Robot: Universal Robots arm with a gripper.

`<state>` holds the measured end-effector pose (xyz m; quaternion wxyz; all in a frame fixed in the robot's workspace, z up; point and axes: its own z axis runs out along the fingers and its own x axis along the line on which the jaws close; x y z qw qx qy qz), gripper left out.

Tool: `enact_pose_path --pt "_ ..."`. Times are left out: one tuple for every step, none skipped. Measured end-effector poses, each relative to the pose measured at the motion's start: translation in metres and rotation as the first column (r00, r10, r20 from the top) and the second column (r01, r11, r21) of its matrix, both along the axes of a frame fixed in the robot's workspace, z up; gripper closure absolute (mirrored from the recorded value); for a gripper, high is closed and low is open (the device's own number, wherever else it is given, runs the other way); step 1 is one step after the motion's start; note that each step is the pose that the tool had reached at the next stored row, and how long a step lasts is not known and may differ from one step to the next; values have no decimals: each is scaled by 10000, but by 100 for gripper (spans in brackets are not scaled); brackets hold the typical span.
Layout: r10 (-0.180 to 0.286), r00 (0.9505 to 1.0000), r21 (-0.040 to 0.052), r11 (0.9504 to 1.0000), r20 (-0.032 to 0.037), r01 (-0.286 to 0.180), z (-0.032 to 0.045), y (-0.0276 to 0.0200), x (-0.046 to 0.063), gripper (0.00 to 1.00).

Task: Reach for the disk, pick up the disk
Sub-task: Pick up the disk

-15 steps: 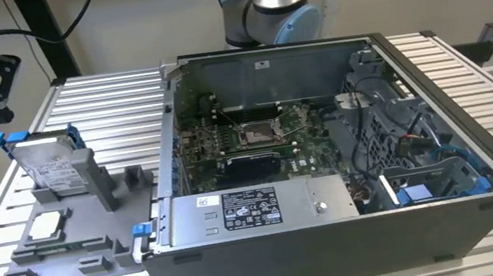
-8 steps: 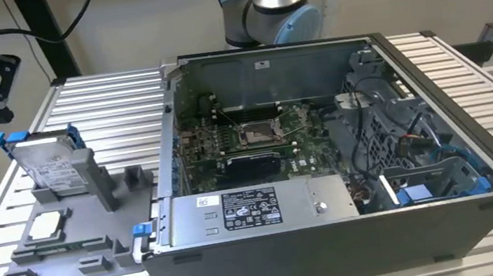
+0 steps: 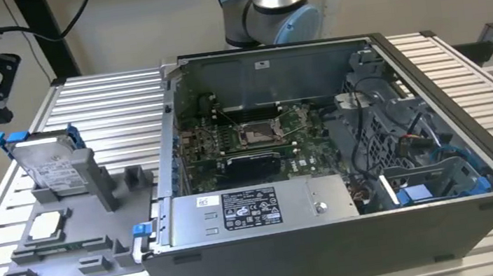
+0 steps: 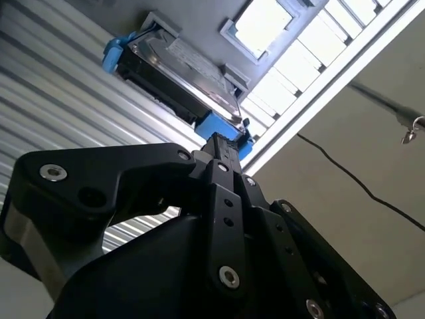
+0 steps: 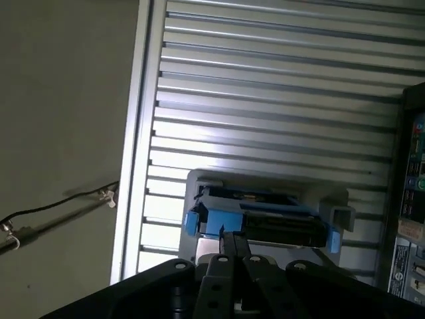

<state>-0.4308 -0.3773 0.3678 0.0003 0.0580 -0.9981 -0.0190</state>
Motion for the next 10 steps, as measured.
enact_pose_path --pt "115 9999 0 9999 0 -115 0 0 0 100" --pt "236 9997 0 9997 0 -236 0 0 -1 100" --pt "358 9994 0 9994 0 -358 0 0 -1 100" --pt "482 9988 0 9988 1 -482 0 0 -1 100" --pt "610 9981 -1 9981 -1 -610 1 0 -1 100" --pt "746 9972 -1 9972 -1 -746 1 0 -1 100" --pt "873 9962 0 9962 -1 -873 1 0 -2 100" --pt "998 9950 0 9950 -1 -998 1 0 -2 100" --pt "1126 9936 0 9936 -1 -1126 0 0 -2 100" --pt "1255 9921 0 9921 0 -1255 0 0 -2 100"
